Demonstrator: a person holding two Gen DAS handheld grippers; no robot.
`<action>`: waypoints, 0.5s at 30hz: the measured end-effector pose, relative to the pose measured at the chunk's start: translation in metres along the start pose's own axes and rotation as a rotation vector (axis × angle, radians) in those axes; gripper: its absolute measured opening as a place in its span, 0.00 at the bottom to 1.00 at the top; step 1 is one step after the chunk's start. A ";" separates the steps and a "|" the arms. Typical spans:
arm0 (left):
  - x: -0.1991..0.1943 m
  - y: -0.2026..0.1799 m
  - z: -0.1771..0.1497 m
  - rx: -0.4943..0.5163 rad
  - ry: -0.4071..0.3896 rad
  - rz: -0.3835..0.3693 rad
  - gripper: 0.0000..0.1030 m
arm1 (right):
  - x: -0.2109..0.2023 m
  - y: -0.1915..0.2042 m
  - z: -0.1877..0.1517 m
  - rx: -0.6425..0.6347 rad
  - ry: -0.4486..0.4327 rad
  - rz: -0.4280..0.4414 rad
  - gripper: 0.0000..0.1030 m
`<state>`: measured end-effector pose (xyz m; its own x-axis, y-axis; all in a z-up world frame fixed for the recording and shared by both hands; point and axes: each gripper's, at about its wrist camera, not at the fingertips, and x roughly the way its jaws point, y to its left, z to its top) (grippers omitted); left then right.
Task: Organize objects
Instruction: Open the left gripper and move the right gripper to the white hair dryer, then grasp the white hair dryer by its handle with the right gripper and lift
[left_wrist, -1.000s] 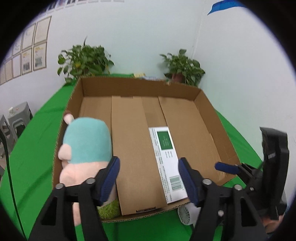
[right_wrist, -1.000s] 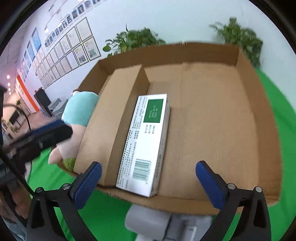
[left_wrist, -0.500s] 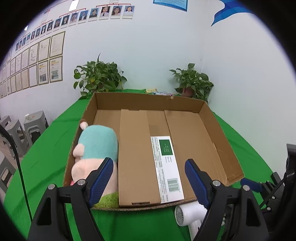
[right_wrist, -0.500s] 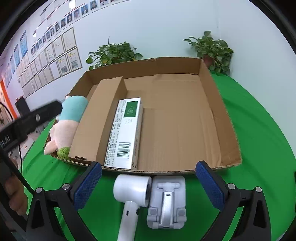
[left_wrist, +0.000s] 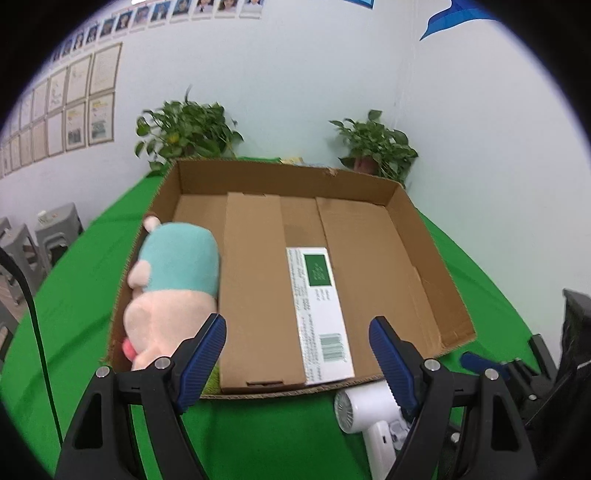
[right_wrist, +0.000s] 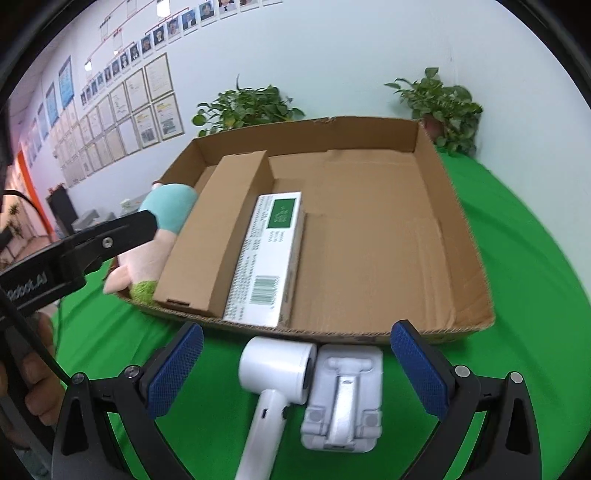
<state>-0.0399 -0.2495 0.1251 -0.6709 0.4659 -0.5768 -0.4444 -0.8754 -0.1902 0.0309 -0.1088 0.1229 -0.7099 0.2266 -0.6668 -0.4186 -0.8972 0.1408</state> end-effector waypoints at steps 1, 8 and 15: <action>0.002 0.001 -0.001 -0.007 0.010 -0.008 0.77 | 0.002 -0.001 -0.004 0.005 0.011 0.030 0.99; 0.020 0.005 -0.019 -0.023 0.120 -0.049 0.77 | 0.020 0.006 -0.052 -0.007 0.153 0.182 0.95; 0.040 0.001 -0.043 -0.080 0.281 -0.240 0.77 | 0.038 0.026 -0.080 -0.075 0.245 0.161 0.70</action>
<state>-0.0419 -0.2368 0.0680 -0.3594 0.6149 -0.7019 -0.5139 -0.7583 -0.4011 0.0383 -0.1541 0.0422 -0.6019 -0.0107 -0.7985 -0.2622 -0.9419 0.2102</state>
